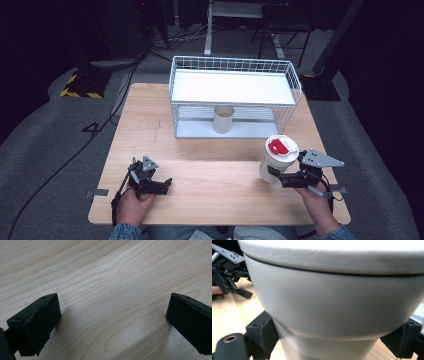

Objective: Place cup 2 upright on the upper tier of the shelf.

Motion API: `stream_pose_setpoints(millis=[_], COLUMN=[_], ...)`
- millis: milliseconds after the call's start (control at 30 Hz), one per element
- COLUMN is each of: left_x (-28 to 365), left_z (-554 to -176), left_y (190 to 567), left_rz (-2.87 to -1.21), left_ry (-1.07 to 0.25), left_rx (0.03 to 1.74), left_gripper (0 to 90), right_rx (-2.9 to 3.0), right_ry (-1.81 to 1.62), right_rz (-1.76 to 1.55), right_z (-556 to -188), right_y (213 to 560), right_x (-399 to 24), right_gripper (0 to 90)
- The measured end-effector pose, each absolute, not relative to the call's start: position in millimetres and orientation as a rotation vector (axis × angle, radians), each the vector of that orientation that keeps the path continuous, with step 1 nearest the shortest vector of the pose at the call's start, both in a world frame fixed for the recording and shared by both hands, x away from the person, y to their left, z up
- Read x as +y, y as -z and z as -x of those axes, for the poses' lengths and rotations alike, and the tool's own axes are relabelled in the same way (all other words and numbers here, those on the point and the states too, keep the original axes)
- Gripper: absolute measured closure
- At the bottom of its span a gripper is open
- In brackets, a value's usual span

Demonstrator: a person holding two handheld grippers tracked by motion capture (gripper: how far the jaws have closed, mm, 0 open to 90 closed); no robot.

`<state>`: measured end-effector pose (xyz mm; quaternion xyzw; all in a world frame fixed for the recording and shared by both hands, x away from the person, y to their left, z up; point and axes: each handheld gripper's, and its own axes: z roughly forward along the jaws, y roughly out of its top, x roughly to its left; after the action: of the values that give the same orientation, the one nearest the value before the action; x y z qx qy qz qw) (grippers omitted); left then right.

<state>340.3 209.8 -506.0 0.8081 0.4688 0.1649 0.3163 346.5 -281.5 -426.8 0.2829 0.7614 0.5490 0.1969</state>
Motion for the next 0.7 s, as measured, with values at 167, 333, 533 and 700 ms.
stream_pose_setpoints(millis=[167,333,533,700], left_x=[209.8,209.8,209.7,209.7], left_z=[-340.3,-340.3,-340.2,-340.2], left_y=[506.0,506.1,506.1,506.1], left_rz=[-2.128,-2.127,-2.126,-2.126], left_ry=[-0.434,-0.435,-0.435,-0.435], left_rx=[1.234,1.234,1.234,1.234], left_gripper=[0.2,0.2,0.2,0.2], right_rx=[2.119,2.11,2.105,2.101], right_ry=[-1.543,-1.547,-1.543,-1.54], right_rz=[-0.772,-0.757,-0.728,-0.708], right_z=[-347.7,-350.2,-353.6,-358.0], right_y=[416.5,405.2,389.7,377.2], right_x=[-280.2,-279.1,-275.0,-269.9], right_gripper=[13.7,13.7,13.7,13.7])
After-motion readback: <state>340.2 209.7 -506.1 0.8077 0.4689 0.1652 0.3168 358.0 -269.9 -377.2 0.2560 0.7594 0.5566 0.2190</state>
